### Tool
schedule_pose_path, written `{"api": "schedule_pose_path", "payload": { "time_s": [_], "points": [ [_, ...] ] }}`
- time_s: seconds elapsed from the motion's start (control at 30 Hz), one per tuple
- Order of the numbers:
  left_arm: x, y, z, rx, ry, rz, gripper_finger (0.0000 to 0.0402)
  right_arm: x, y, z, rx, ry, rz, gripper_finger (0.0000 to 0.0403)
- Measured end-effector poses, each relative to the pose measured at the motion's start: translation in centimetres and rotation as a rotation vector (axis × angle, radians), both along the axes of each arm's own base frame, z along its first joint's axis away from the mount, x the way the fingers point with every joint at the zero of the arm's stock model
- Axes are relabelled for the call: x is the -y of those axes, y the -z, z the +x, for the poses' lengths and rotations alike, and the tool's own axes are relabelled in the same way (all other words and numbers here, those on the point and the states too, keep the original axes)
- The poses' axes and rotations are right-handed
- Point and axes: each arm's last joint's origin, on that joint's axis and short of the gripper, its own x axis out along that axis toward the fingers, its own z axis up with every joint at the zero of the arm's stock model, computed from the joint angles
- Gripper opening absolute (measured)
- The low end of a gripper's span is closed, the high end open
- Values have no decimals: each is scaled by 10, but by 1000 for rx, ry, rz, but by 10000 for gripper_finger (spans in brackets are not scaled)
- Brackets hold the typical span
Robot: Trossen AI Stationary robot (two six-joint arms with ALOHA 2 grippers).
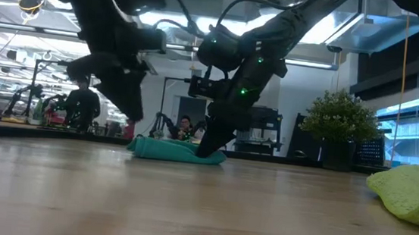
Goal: Roll microfiber towels into tight, uniform cylinder then place into a basket
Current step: Roll the blue microfiber towel
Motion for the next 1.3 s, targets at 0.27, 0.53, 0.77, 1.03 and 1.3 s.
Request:
{"api": "schedule_pose_path", "payload": {
  "time_s": [0.27, 0.53, 0.77, 1.03, 1.3],
  "points": [
    [14, 24, 4, -51, 165, 94, 69, 0, 0, 0, 7, 1, 2, 163],
    [20, 26, 9, -44, 172, 159, 69, 0, 0, 1, 9, 6, 4, 163],
    [20, 21, 13, -5, 124, 133, 69, 0, 0, 1, 15, 11, 7, 163],
    [11, 42, 19, -70, 94, 138, 69, 0, 0, 2, 22, 28, 16, 163],
    [4, 55, 22, -96, -6, 183, 69, 0, 0, 2, 21, 28, 16, 163]
  ]
}}
